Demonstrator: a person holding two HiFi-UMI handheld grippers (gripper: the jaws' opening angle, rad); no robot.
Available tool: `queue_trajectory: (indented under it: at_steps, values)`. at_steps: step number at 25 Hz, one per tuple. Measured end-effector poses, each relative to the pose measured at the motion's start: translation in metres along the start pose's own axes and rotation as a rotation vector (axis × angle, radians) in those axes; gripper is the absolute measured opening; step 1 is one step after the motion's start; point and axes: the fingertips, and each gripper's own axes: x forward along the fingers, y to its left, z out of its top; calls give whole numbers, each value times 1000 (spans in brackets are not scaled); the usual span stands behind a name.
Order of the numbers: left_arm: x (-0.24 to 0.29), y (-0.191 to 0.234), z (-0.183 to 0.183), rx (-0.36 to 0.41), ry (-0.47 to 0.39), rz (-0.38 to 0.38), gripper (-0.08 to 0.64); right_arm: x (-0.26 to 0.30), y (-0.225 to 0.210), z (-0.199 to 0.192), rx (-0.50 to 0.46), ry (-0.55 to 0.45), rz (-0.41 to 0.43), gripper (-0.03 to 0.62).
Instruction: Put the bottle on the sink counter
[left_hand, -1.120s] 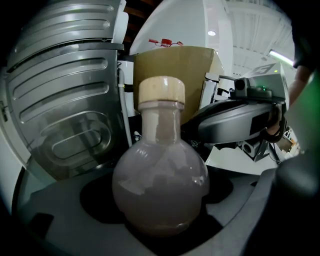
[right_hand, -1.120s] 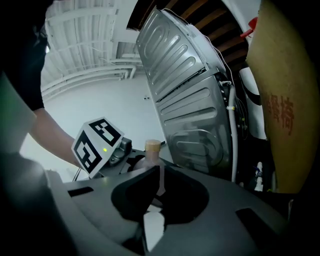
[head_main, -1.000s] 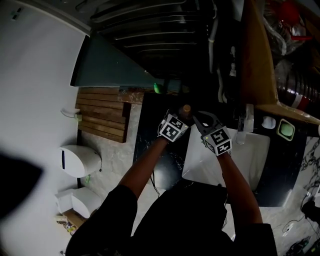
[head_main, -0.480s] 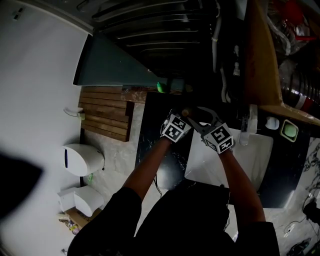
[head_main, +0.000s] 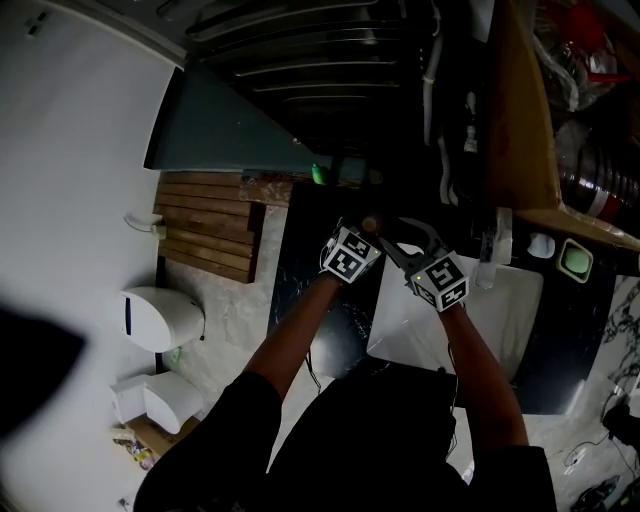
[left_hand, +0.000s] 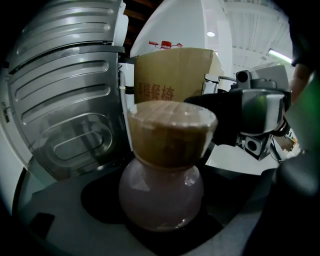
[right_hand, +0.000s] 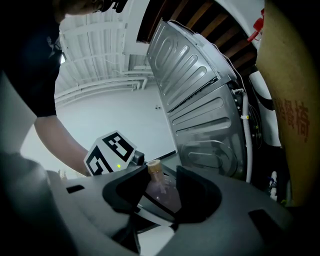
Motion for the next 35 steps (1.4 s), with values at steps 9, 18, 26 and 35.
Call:
queue_trajectory:
  at_steps: [9, 18, 26, 35]
  values:
    - [1, 1, 2, 16, -20, -3, 408, -40, -20, -1, -55, 32, -240, 51]
    - [-3, 1, 2, 43, -59, 45, 408, -71, 10, -2, -51, 57, -279, 41]
    - [-29, 2, 5, -15, -140, 111, 408, -112, 37, -11, 37, 29, -396, 41]
    - [-109, -21, 29, -142, -330, 138, 408, -145, 68, 18, 26, -35, -484, 41]
